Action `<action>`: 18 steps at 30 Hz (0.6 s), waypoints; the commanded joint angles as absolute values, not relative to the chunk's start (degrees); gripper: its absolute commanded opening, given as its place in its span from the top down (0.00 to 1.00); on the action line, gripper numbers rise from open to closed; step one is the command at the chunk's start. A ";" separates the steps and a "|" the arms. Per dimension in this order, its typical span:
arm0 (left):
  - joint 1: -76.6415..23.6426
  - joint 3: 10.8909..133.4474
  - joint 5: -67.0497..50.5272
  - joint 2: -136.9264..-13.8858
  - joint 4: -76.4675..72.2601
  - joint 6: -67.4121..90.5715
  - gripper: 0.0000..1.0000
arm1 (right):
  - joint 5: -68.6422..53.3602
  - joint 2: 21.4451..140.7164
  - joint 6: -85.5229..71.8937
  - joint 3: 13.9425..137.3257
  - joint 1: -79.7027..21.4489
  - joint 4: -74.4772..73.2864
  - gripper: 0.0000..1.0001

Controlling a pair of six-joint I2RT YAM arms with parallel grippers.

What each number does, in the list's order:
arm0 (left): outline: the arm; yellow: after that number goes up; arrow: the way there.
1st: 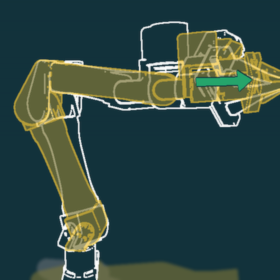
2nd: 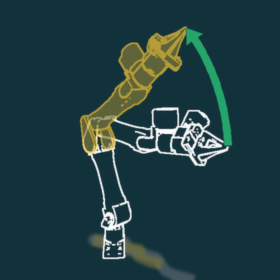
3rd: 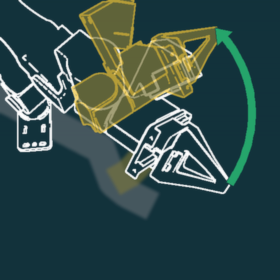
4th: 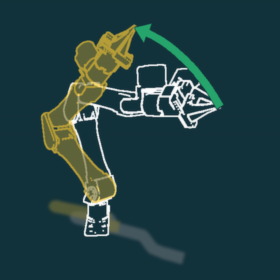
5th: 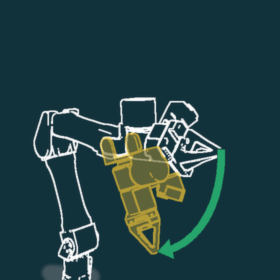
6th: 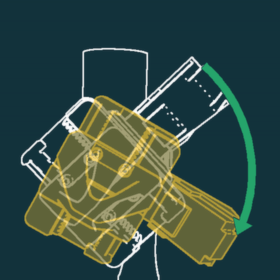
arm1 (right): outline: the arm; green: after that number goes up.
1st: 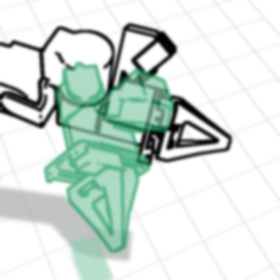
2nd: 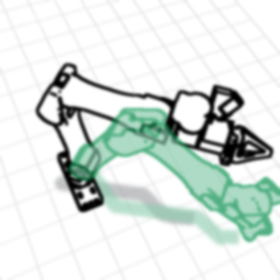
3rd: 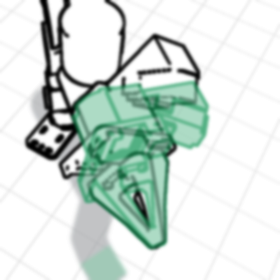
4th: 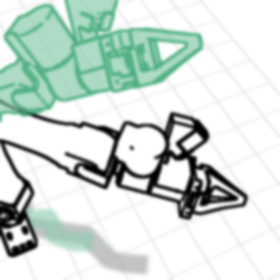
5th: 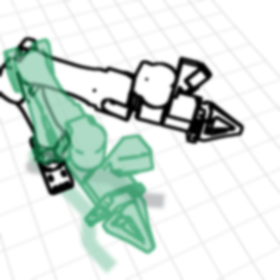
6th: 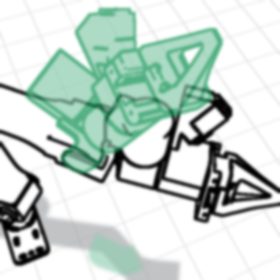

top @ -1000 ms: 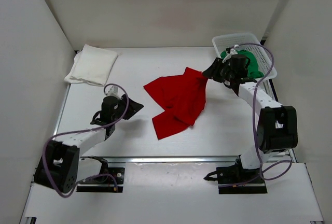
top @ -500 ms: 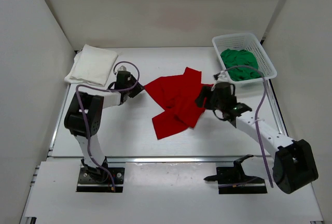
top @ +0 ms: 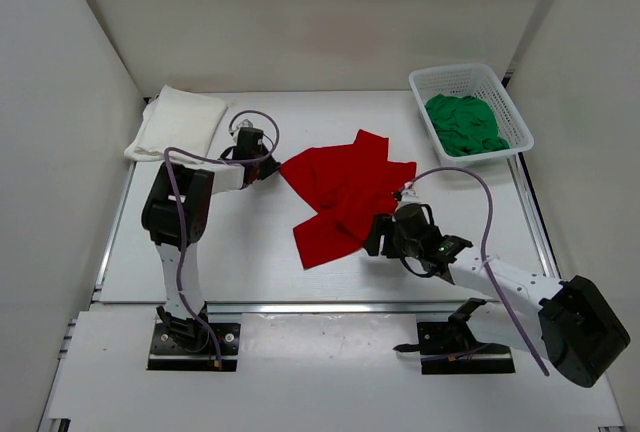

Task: Fold and stack the t-shirts
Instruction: Flatten out the tshirt

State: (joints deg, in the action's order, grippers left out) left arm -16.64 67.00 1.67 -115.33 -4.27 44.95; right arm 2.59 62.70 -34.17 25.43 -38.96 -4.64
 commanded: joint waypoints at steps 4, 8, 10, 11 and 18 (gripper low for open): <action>-16.53 63.37 0.61 -114.96 -5.98 47.54 0.97 | 1.44 61.69 -35.08 22.32 -29.38 -1.15 0.35; -15.47 61.71 -0.96 -111.46 -8.26 49.31 1.00 | -4.39 66.87 -32.88 23.11 -26.54 2.19 0.37; -14.42 59.43 -0.62 -109.00 -8.61 49.74 1.00 | -8.59 68.63 -33.13 24.17 -27.42 5.08 0.39; -13.54 58.46 -0.96 -107.94 -10.09 50.53 1.00 | -9.22 69.16 -33.66 24.17 -27.33 6.14 0.39; -8.79 37.56 -3.07 -89.86 -15.28 53.17 1.00 | -12.38 76.20 -35.59 27.24 -27.07 9.32 0.87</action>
